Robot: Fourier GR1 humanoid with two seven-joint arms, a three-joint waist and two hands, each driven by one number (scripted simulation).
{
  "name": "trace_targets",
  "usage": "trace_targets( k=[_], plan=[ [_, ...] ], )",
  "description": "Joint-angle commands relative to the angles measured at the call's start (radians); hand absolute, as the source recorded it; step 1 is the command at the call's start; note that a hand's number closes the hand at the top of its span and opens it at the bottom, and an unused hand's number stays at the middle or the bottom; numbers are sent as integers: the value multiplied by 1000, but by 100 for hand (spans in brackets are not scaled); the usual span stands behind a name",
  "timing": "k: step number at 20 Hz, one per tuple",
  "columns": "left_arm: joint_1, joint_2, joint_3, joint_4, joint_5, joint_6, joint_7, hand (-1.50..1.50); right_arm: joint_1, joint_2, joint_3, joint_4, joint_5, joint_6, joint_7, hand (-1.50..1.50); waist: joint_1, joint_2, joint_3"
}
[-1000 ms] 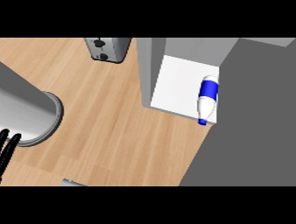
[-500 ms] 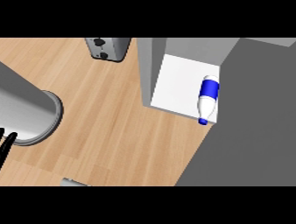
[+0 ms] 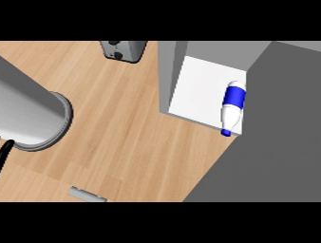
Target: Pick up the bottled water, place it into the cabinet and close the cabinet
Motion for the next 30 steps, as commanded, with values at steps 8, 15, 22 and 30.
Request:
trace_targets(
  k=[8, 15, 22, 30],
  plan=[
    [-3, 11, 14, 19, 12, -22, 7, -150, -120, 60, -21, 93, -5, -65, 151, 150, -12, 0, 6],
    [-5, 12, 22, 39, 28, -41, 9, -150, -314, 128, -48, 223, 7, -110, 301, 150, -13, -10, 6],
    [-1, 4, 35, 49, 36, -40, 2, -150, -507, 254, -80, 412, -12, -177, 423, 150, -24, -19, 14],
    [17, -11, 35, 95, 43, -50, -3, -150, -792, 393, -210, 660, 36, -308, 475, 150, -67, -27, 20]
  ],
)
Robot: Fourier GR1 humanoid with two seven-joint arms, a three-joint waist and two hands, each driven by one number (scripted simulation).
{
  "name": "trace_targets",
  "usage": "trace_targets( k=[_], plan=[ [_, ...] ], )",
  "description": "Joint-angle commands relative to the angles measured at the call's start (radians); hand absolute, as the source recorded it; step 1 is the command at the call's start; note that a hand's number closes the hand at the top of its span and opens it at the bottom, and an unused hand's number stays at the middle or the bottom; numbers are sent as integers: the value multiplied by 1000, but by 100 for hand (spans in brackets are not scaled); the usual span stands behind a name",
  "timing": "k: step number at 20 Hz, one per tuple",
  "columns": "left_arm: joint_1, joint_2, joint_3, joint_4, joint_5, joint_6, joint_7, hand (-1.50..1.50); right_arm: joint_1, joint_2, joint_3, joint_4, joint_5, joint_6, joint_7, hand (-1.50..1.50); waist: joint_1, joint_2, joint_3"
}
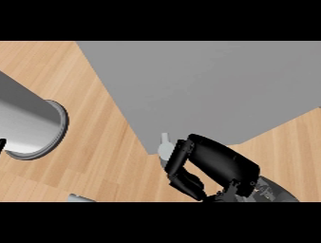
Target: Pick up the bottled water, place it into the cabinet and close the cabinet
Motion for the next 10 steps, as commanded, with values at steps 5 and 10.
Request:
trace_targets(
  k=[5, 10],
  plan=[
    [10, -13, 25, 39, 10, -17, -22, -150, -333, 75, -154, 309, 80, -285, 39, 150, -26, -4, 6],
    [22, -6, 19, 21, 11, -33, -12, -150, -510, 76, -226, 520, 79, -414, 3, 150, -29, 0, 9]
  ],
)
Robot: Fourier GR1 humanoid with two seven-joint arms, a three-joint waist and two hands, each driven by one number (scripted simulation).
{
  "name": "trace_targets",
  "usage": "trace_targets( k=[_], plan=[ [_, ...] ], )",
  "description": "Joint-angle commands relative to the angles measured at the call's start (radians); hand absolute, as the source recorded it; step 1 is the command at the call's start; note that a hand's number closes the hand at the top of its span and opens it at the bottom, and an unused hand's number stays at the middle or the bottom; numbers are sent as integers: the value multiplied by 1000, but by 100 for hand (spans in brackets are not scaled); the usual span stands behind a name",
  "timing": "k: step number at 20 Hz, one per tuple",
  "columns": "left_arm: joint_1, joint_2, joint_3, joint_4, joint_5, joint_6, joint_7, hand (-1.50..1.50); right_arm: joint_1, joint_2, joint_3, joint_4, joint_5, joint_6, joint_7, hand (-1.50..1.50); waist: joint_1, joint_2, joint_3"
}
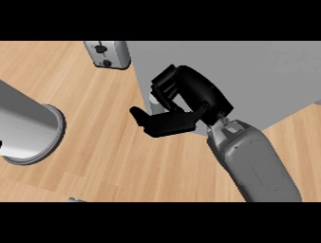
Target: Pick up the bottled water, place it into the cabinet and close the cabinet
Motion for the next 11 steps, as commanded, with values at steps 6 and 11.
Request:
trace_targets(
  k=[6, 11],
  plan=[
    [17, 1, 18, 24, 16, -42, -8, -150, -202, 8, -114, 228, -64, -257, -45, -150, -6, 8, -1],
    [24, 0, 30, 25, 14, -27, -7, -150, -264, 8, -77, 299, -100, -310, -56, -150, -26, 7, 0]
  ],
)
